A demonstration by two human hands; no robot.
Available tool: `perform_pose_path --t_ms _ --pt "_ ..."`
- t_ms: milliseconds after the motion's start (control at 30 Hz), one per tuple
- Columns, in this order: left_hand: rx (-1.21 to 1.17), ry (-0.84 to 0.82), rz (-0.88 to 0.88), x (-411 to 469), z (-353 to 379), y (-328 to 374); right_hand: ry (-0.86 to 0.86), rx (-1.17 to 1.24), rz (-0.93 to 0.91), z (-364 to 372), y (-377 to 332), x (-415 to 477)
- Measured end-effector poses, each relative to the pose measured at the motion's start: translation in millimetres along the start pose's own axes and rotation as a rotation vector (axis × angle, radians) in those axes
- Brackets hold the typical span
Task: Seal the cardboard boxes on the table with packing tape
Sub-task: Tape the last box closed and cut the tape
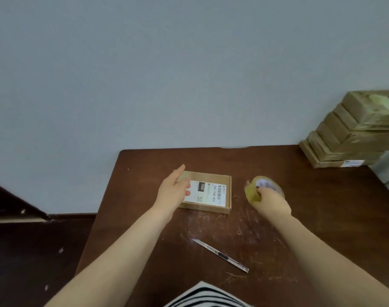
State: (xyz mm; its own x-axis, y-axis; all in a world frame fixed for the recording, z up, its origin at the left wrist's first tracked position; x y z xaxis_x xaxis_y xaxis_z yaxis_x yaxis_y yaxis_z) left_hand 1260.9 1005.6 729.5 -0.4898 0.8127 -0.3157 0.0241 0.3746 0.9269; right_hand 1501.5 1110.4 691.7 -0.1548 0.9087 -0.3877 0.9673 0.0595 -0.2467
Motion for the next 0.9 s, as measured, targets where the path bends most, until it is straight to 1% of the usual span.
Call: perform_pose_path --t_ms 100,267,300,333,367,400,433,467,500,533,567,633,700,733,800,900 --pt "0.006 0.015 -0.047 8 2 -14 -0.021 -0.153 0.076 25 26 6" --pt "0.069 0.073 -0.088 25 -4 -30 0.018 -0.107 0.100 43 39 7" --pt "0.080 0.089 -0.091 28 -5 -33 0.052 -0.154 0.107 40 36 8" --pt "0.089 0.110 -0.094 33 -7 -35 0.137 -0.206 0.094 36 32 10" --pt "0.101 0.134 -0.102 38 -10 -38 0.228 -0.209 0.068 29 24 11" --pt "0.120 0.156 -0.116 44 -12 -41 0.322 -0.143 0.029 24 15 13" --pt "0.146 0.171 -0.138 50 -13 -44 0.360 -0.052 -0.019 23 6 16" --pt "0.173 0.177 -0.161 56 -14 -47 0.357 0.077 -0.059 23 -3 23" --pt "0.193 0.173 -0.186 62 -14 -51 0.290 0.234 -0.065 26 -10 32" --pt "0.197 0.167 -0.206 67 -13 -54 0.179 0.385 -0.046 31 -17 41" --pt "0.190 0.161 -0.227 71 -12 -56 0.051 0.507 -0.005 38 -23 49" --pt "0.169 0.143 -0.274 79 -10 -59 -0.133 0.722 0.099 51 -34 60" --pt "0.137 0.115 -0.329 85 -9 -63 -0.237 0.923 0.175 62 -44 66" --pt "0.118 0.104 -0.347 87 -8 -64 -0.255 1.011 0.196 67 -48 67" --pt "0.068 0.110 -0.334 87 -10 -66 -0.193 1.139 0.221 67 -53 67" --pt "-0.027 0.162 -0.244 83 -13 -62 0.026 1.253 0.219 52 -49 65"
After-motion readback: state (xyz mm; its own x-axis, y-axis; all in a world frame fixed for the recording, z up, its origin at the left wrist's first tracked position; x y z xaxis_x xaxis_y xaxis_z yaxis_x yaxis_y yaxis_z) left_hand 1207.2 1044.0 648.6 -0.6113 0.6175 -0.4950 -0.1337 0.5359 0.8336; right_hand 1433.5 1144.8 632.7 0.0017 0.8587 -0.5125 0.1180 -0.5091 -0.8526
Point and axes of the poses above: each hand's wrist, its own x-axis towards the middle knuckle, its own z-axis out of the palm, y = z × x, the point moved 5 cm from there along x, towards the middle knuckle, and after that the axes turned 2 degrees about -x, right-handed, at the moved point
